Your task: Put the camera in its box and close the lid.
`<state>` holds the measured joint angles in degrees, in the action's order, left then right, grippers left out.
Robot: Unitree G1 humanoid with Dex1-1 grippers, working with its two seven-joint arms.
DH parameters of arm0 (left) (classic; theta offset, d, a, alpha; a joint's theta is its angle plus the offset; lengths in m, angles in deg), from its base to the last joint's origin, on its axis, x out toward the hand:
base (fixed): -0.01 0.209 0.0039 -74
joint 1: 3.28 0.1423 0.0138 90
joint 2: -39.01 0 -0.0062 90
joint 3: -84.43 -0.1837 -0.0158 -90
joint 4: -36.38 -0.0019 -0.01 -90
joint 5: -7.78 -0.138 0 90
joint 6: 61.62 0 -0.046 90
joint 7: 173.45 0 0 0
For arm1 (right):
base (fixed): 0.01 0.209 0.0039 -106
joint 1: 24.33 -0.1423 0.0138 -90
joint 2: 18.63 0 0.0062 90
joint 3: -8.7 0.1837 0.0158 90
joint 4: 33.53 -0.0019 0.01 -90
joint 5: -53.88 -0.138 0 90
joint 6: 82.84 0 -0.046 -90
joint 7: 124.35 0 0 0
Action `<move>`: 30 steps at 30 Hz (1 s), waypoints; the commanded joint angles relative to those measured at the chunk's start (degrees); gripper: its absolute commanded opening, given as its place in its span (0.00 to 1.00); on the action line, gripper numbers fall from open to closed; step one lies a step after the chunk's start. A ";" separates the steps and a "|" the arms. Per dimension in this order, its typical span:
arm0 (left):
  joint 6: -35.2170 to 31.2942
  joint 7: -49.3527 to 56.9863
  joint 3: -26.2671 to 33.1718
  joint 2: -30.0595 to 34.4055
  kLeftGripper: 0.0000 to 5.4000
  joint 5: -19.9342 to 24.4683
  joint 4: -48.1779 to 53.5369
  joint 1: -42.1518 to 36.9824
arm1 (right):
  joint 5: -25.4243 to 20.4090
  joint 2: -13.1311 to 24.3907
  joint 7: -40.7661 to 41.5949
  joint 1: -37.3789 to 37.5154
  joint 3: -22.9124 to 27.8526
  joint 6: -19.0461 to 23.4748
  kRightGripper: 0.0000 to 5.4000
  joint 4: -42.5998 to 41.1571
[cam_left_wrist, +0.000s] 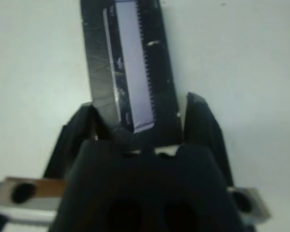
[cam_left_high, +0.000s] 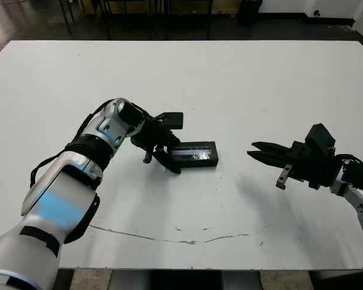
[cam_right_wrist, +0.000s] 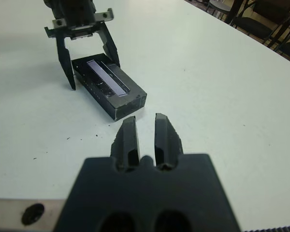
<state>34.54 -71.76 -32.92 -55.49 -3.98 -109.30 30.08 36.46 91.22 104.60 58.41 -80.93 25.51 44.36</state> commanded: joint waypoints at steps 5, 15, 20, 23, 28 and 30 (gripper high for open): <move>2.63 -3.49 -1.49 4.65 0.77 -1.83 1.86 3.20 | -0.32 -0.16 -0.20 0.94 -0.17 0.70 0.00 0.37; 5.02 -5.46 3.13 17.07 1.00 1.76 12.61 8.98 | -0.79 -0.68 0.16 -0.47 -1.00 0.98 0.00 1.61; -1.90 3.43 11.72 20.71 1.00 6.19 19.92 14.86 | -0.53 -1.85 0.47 -1.69 -1.64 -1.01 0.00 3.27; -5.98 21.23 21.55 18.54 0.99 8.84 31.97 24.24 | -0.89 -2.61 0.84 -2.42 -1.73 -1.80 0.00 4.77; -12.88 48.80 30.13 4.80 0.83 10.82 50.82 35.26 | -0.11 -3.33 0.15 -4.38 -1.65 -3.25 0.00 7.53; -13.91 53.50 29.52 0.66 0.74 11.44 55.80 37.49 | 0.02 -3.48 -1.24 -5.36 -1.44 -1.74 0.00 7.93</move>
<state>22.83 -22.25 -3.71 -51.64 6.81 -57.01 64.41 35.86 88.40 104.27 53.99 -82.30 22.80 50.97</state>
